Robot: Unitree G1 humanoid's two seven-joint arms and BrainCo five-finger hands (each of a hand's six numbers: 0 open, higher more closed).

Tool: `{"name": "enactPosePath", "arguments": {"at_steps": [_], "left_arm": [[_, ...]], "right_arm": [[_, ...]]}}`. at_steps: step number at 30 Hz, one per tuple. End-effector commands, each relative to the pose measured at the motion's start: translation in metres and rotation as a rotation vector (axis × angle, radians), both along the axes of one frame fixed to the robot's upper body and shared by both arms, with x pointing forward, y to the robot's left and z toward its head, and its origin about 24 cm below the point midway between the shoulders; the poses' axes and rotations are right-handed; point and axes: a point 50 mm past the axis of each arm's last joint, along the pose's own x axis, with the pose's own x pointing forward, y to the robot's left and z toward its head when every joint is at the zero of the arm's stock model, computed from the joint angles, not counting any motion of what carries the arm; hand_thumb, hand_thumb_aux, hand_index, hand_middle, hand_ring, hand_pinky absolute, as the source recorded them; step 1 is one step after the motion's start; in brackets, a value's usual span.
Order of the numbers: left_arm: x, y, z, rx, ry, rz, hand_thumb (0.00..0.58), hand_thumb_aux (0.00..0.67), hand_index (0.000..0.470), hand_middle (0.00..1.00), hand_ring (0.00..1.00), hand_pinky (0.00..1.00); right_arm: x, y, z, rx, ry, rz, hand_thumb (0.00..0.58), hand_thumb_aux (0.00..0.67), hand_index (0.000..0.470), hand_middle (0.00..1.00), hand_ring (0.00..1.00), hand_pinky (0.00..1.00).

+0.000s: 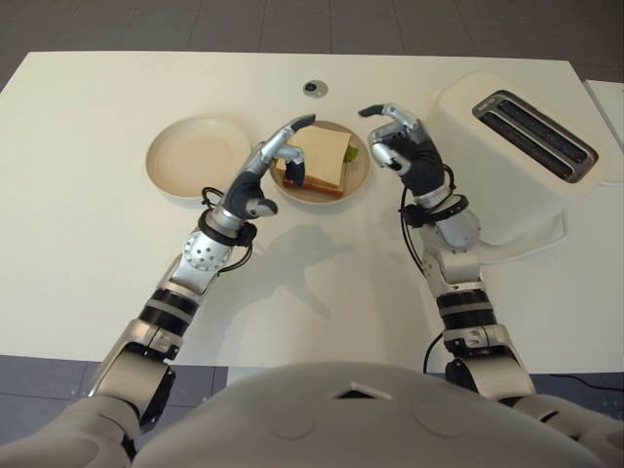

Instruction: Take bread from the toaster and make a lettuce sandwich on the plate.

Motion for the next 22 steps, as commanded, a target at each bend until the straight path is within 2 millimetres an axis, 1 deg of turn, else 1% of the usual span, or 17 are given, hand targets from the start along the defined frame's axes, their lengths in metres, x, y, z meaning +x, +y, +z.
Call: {"name": "enactPosePath", "arguments": {"at_steps": [1,4,9,13,22], "left_arm": [[0.005,0.022,0.032,-0.242,0.063,0.020,0.000,0.000,0.000,0.00,0.00,0.00],[0.014,0.029,0.030,-0.206,0.072,0.121,0.000,0.000,0.000,0.00,0.00,0.00],[0.023,0.029,0.020,-0.123,0.077,0.250,0.000,0.000,0.000,0.00,0.00,0.00],[0.024,0.028,0.019,-0.108,0.065,0.274,0.000,0.000,0.000,0.00,0.00,0.00],[0.022,0.022,0.015,-0.074,0.055,0.267,0.000,0.000,0.000,0.00,0.00,0.00]], "right_arm": [[-0.008,-0.020,0.030,0.072,-0.129,-0.143,0.000,0.000,0.000,0.00,0.00,0.00],[-0.012,-0.013,0.028,0.025,-0.130,-0.135,0.000,0.000,0.000,0.00,0.00,0.00],[-0.013,-0.009,0.024,-0.010,-0.115,-0.134,0.000,0.000,0.000,0.00,0.00,0.00],[-0.013,-0.007,0.023,-0.017,-0.115,-0.128,0.000,0.000,0.000,0.00,0.00,0.00],[-0.014,-0.007,0.019,-0.028,-0.107,-0.130,0.000,0.000,0.000,0.00,0.00,0.00]]}}
